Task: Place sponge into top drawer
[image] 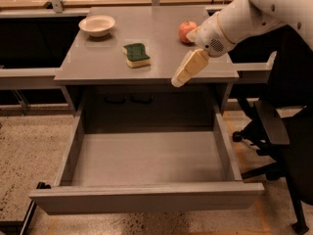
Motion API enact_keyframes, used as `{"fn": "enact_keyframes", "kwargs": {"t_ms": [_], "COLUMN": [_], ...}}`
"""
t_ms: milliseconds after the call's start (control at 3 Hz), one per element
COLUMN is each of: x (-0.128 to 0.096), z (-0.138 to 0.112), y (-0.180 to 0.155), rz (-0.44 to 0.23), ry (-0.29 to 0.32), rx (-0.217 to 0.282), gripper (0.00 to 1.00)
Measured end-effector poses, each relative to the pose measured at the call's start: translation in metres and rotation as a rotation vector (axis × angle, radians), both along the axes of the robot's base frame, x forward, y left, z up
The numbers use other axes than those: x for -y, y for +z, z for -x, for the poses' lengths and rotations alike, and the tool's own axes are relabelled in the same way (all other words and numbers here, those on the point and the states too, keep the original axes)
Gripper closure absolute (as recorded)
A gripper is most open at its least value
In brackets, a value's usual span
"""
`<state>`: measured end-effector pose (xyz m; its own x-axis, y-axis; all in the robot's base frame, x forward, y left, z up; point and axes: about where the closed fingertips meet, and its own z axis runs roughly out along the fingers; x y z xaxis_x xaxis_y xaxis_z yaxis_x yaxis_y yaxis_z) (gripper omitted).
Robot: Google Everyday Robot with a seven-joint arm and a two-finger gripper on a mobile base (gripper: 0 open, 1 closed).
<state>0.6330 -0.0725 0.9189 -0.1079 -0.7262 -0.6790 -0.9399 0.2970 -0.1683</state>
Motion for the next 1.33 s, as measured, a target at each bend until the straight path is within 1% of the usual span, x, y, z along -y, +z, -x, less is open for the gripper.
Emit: {"fn": "enact_keyframes", "kwargs": {"t_ms": [333, 667, 1000, 1333], "x": [-0.042, -0.068, -0.091, -0.111], "z": [-0.034, -0.067, -0.108, -0.141], "y": [-0.029, -0.046, -0.053, -0.051], "rz": [-0.081, -0.133, -0.157, -0.19], "ry": [0.046, 0.07, 0.09, 0.097], "rx": [0.009, 0.024, 0.05, 0.077], "gripper": [0.0, 0.0, 0.0, 0.0]}}
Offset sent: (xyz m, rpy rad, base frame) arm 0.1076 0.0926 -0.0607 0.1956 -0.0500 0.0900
